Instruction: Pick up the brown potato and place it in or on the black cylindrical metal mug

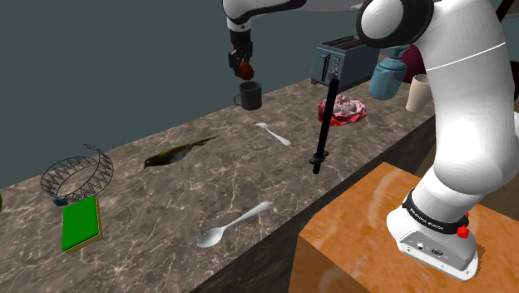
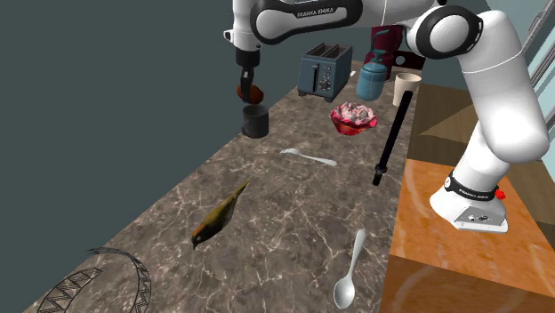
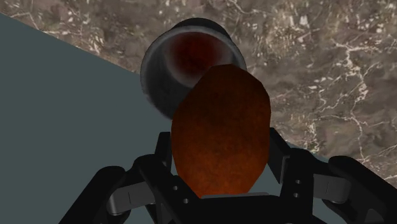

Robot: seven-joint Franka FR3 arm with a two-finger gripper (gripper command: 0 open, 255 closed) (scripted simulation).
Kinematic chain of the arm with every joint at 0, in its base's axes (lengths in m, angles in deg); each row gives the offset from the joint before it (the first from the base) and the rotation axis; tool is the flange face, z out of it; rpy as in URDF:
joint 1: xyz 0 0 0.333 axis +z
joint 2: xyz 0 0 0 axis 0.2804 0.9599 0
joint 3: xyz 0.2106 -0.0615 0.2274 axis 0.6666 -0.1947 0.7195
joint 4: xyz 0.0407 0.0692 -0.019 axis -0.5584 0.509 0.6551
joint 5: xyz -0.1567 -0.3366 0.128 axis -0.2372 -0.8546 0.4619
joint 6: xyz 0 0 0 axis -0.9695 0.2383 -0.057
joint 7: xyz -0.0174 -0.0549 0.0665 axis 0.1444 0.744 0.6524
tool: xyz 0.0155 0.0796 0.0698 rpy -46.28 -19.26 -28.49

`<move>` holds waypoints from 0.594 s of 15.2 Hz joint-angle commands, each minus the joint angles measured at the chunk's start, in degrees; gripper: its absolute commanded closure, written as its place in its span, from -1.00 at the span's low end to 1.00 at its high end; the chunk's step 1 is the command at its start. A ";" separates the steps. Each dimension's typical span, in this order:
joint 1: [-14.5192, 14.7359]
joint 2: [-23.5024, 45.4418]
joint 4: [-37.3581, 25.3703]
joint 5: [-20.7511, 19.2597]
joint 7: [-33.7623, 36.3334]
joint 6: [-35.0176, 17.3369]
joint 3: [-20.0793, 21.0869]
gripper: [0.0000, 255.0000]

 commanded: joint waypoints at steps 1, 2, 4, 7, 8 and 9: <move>-0.19 -0.32 2.14 -0.03 0.27 -1.81 0.01 1.00; -0.27 -0.35 2.97 -0.06 0.36 -2.60 0.00 1.00; -0.42 -0.36 4.53 -0.13 0.53 -4.13 -0.04 1.00; -0.57 -0.28 6.23 -0.23 0.74 -5.88 -0.09 1.00; -0.57 -0.27 6.21 -0.23 0.74 -5.88 -0.09 1.00; -0.57 -0.27 6.20 -0.24 0.74 -5.87 -0.09 1.00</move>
